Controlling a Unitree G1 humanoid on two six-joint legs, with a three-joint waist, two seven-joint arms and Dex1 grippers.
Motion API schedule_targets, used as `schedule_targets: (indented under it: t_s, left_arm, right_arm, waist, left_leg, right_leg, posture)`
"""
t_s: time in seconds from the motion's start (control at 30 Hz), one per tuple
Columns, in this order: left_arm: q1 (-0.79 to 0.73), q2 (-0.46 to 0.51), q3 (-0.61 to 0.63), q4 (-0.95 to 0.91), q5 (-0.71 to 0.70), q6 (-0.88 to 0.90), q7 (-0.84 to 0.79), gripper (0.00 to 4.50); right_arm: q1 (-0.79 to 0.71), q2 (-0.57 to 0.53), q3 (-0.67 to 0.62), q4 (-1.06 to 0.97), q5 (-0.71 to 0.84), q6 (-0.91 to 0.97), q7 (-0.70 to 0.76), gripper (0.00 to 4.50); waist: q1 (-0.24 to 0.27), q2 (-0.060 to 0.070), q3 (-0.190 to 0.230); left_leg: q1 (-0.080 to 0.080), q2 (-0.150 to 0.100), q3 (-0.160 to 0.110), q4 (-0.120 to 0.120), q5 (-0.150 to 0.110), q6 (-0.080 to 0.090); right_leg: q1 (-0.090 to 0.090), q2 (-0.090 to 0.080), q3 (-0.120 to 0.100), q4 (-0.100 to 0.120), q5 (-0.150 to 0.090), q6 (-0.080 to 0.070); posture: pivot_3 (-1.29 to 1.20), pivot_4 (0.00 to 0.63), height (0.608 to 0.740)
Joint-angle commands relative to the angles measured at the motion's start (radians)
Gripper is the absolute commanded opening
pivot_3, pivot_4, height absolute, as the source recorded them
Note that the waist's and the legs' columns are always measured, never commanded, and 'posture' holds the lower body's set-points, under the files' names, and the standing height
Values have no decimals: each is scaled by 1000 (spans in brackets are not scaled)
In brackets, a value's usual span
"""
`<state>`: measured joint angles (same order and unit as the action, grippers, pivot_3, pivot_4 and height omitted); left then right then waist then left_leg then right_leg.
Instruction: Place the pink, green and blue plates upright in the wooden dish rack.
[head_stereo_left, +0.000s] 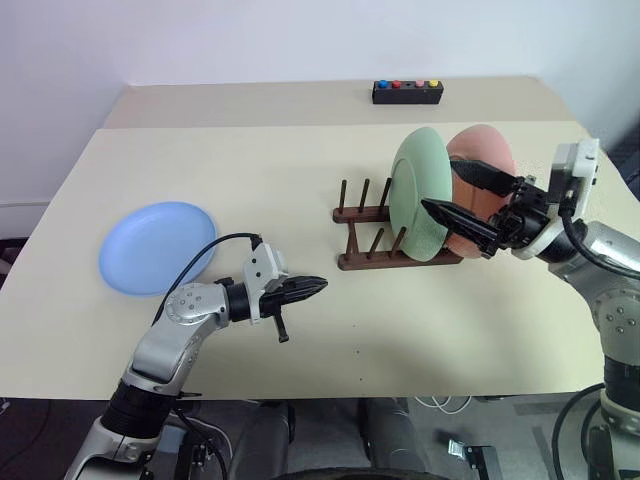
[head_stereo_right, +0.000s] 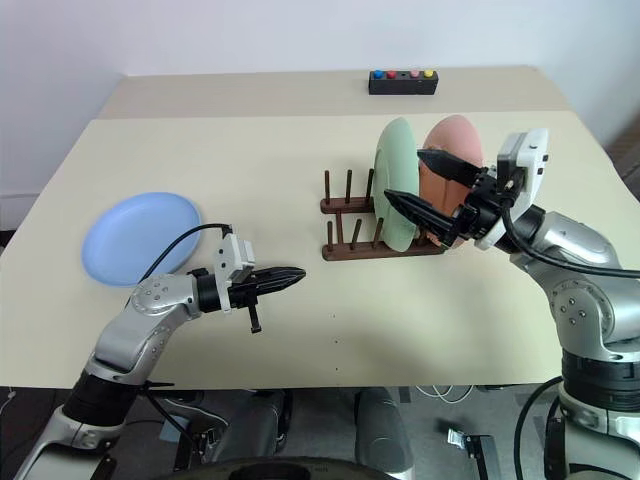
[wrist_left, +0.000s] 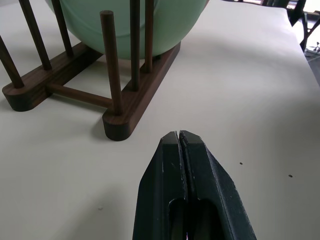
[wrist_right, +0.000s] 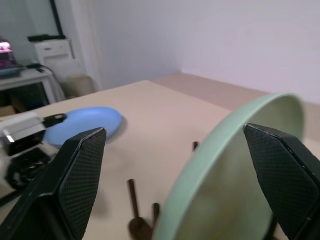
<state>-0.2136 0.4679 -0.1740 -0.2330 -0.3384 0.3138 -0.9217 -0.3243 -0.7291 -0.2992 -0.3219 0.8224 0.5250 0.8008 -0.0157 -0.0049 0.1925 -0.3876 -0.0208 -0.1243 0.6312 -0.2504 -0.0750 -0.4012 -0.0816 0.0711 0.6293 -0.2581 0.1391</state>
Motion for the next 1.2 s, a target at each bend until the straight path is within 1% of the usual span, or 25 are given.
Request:
schedule_targets:
  t_s: [0.03,0.17,0.3,0.37,0.4,0.43,0.47,0.5,0.53,0.57,0.6,0.67,0.7,0.73,0.9,0.97,1.07,1.2]
  left_arm:
    - [-16,-2,7,-11,-4,-22,-2,0]
    - [-19,8,27,-15,-10,-17,3,0]
    - [-27,30,79,-24,-32,1,16,0]
    - [-37,46,128,-21,-62,42,30,0]
    - [-44,56,162,-16,-81,63,42,520]
    - [-49,62,184,-13,-93,77,50,774]
    - [-61,72,226,-4,-104,96,78,1221]
    - [-68,78,253,0,-111,108,96,1711]
    - [-78,90,281,11,-105,118,120,2333]
    - [-86,108,304,24,-91,123,141,2744]
    - [-91,120,315,34,-81,125,152,3257]
    - [-123,147,385,73,-82,149,214,4313]
    - [-143,163,417,105,-65,161,262,4413]
    - [-161,181,443,133,-48,176,306,4413]
    - [-211,274,480,251,47,297,461,4413]
    - [-234,306,496,317,76,386,526,4413]
    - [-258,329,521,384,85,473,574,4413]
    - [-291,346,519,454,97,566,607,4413]
  right_arm:
    - [-29,-33,-36,-51,-32,-44,3,4452]
    - [-69,-75,-38,-80,-74,-78,10,4452]
    - [-124,-118,-29,-89,-134,-125,20,4452]
    - [-158,-136,6,-107,-162,-141,34,4452]
    - [-178,-140,40,-123,-180,-146,42,4500]
    - [-191,-140,64,-134,-192,-148,48,4500]
    - [-208,-134,122,-149,-230,-157,58,4500]
    - [-218,-130,162,-158,-258,-163,64,4500]
    - [-230,-118,207,-161,-293,-172,65,4500]
    - [-240,-105,250,-160,-327,-183,63,4500]
    - [-248,-94,274,-157,-348,-189,61,4500]
    - [-263,-63,347,-140,-413,-221,63,4500]
    - [-268,-48,379,-131,-447,-241,65,4500]
    - [-270,-35,403,-125,-471,-256,67,4500]
    - [-271,16,457,-117,-518,-285,82,4500]
    - [-266,30,470,-106,-536,-297,86,4500]
    - [-257,45,477,-92,-553,-310,92,4500]
    - [-246,59,477,-88,-563,-314,96,4500]
  waist:
    - [0,0,0]
    - [-1,0,0]
    - [-1,0,0]
    - [-1,0,0]
    - [-3,0,0]
    - [-6,0,0]
    - [-6,0,0]
    - [-7,0,0]
    - [-6,0,0]
    - [-5,0,0]
    - [-6,-1,0]
    - [-5,-1,1]
    - [-4,-2,1]
    - [-4,-3,2]
    - [-4,-5,3]
    - [-4,-5,3]
    - [-5,-6,3]
    - [-3,-7,4]
  left_leg:
    - [0,0,0,0,0,0]
    - [0,0,0,0,0,0]
    - [0,0,0,0,0,0]
    - [0,0,0,0,0,0]
    - [-1,0,0,0,0,0]
    - [-1,0,0,0,0,0]
    - [-1,0,0,0,0,0]
    - [-1,1,0,-1,0,0]
    - [-1,1,0,-1,0,0]
    - [-1,1,0,-1,0,0]
    - [-2,1,0,-1,0,0]
    - [-2,0,0,-1,0,0]
    - [-2,0,0,-1,0,0]
    - [-3,0,0,0,0,0]
    - [-3,0,-1,-1,0,0]
    - [-3,0,-1,-1,0,0]
    - [-3,0,-2,-1,0,0]
    - [-3,0,-3,-1,0,0]
  right_leg:
    - [0,0,0,0,0,0]
    - [0,0,0,0,0,0]
    - [-1,0,0,0,0,0]
    - [-1,0,0,0,0,0]
    - [-1,0,0,0,0,0]
    - [-1,0,0,0,0,0]
    - [-3,0,0,1,0,0]
    - [-3,0,0,1,0,0]
    - [-3,0,0,1,0,0]
    - [-3,0,-1,1,0,0]
    - [-3,0,-1,1,0,0]
    - [-4,0,-1,1,0,0]
    - [-4,0,-1,1,0,0]
    - [-5,0,-1,1,0,0]
    - [-5,0,-2,1,0,0]
    - [-5,0,-2,1,0,0]
    - [-5,0,-3,2,0,0]
    - [-5,0,-3,2,0,0]
  posture:
    - [0,150,740]
    - [0,150,740]
    - [0,150,740]
    - [0,150,740]
    - [0,150,740]
    - [0,150,740]
    - [0,150,740]
    - [0,150,740]
    - [0,150,740]
    - [0,150,740]
    - [0,150,740]
    - [0,150,740]
    - [0,150,740]
    - [0,150,740]
    - [0,150,740]
    - [0,150,740]
    - [0,150,740]
    - [0,150,740]
